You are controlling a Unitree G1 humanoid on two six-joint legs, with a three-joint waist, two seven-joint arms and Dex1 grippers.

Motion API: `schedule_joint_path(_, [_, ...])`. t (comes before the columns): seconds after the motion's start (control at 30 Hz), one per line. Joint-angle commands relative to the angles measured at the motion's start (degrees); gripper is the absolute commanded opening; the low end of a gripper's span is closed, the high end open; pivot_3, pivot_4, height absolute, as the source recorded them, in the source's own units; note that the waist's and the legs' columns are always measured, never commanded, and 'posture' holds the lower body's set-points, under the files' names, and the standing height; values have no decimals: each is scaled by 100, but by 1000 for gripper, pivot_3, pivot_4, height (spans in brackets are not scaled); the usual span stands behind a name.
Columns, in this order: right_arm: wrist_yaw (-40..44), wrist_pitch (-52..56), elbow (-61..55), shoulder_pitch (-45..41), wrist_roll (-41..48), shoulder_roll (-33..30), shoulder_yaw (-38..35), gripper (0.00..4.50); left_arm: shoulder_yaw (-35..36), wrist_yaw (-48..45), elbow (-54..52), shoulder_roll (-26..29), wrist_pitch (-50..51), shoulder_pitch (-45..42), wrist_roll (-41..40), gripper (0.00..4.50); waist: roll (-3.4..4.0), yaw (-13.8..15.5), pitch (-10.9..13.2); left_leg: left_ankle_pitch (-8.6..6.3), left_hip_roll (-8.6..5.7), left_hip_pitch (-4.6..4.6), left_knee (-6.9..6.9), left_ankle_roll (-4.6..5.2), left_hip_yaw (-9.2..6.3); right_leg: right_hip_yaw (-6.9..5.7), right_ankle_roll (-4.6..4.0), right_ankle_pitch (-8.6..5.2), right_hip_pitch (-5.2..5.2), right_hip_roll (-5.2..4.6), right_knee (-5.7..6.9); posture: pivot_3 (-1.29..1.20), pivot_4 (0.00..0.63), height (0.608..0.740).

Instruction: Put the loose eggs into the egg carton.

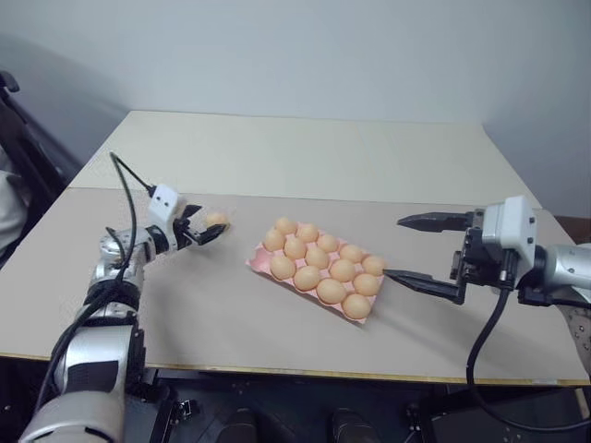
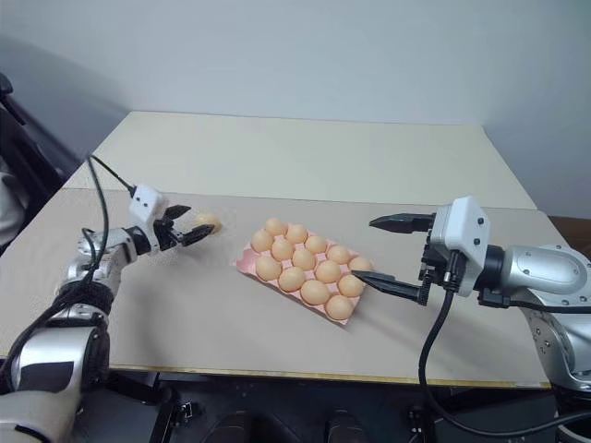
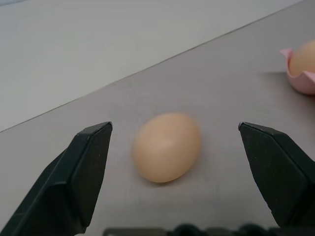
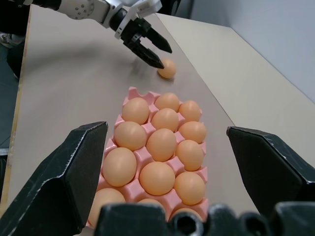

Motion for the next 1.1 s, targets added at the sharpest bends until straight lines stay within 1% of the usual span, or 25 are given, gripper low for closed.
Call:
schedule_joint_path(0.03, [-76, 28, -202, -134, 138, -89, -185, 4500, -141, 411, 414, -51, -139, -300, 329, 4484, 0, -3, 0, 0, -1, 0, 0, 0, 0, 0, 0, 0, 0, 0, 0, 0, 150, 740])
schedule_joint_path(0.13, [-91, 47, -249, -162, 168, -110, -190, 4500, -142, 672, 675, -121, -34, -459, 438, 4484, 0, -3, 0, 0, -2, -1, 0, 0, -2, 0, 1, 1, 0, -1, 0, 0, 150, 740])
schedule_joint_path(0.23, [-97, 48, -278, -154, 184, -123, -190, 4500, -158, 909, 830, -168, -35, -532, 568, 3835, -1, -2, 0, 0, -2, -1, 0, 0, -3, -1, 2, 1, 0, -2, 1, 0, 150, 740])
schedule_joint_path(0.27, [-103, 50, -291, -153, 188, -125, -187, 4500, -139, 948, 860, -184, -19, -553, 581, 3562, -1, 0, 0, 0, -4, -1, 0, 0, -3, 0, 2, 1, 0, -3, 1, 0, 150, 740])
schedule_joint_path(0.57, [-168, 48, -368, -118, 184, -96, -162, 4500, -41, 1033, 917, -214, -15, -589, 599, 460, -1, -4, 0, 0, -7, -1, 1, 0, -3, -1, 5, 2, 0, -6, 2, 0, 150, 740])
schedule_joint_path(0.6, [-182, 44, -376, -108, 181, -89, -157, 4500, -30, 1005, 905, -192, -35, -580, 589, 63, -1, -4, 0, 0, -7, -1, 1, 0, -3, -1, 5, 2, 0, -6, 2, 0, 150, 740])
schedule_joint_path(0.73, [-207, 4, -369, -61, 172, -65, -160, 4500, 38, 797, 838, -14, -86, -528, 531, 21, -1, -6, 0, 0, -7, -2, 0, 0, -3, -1, 5, 2, 0, -6, 2, 0, 150, 740])
schedule_joint_path(0.93, [-217, -85, -311, -97, 110, 11, -76, 4500, 231, -20, 687, 340, 34, -353, 320, 21, -1, -45, 0, 0, -7, -1, 0, -1, -3, -1, 5, 2, 0, -7, 3, 0, 150, 740])
schedule_joint_path(0.97, [-218, -88, -300, -113, 104, 20, -63, 4500, 264, -163, 673, 403, 114, -338, 282, 390, -1, -48, 0, 1, -7, -1, 1, -1, -3, -1, 5, 1, 0, -7, 4, 0, 150, 740])
schedule_joint_path(1.0, [-208, -102, -284, -122, 95, 29, -54, 4500, 349, -262, 656, 486, 205, -334, 208, 595, -1, -49, 0, 1, -7, -1, 1, -1, -3, -1, 5, 1, 0, -7, 4, 0, 150, 740])
schedule_joint_path(1.1, [-207, -121, -281, -132, 81, 47, -28, 4500, 469, -453, 575, 634, 266, -318, 100, 1549, -1, -52, 0, 1, -7, -2, 0, 0, -4, -1, 5, 1, 0, -7, 3, 0, 150, 740])
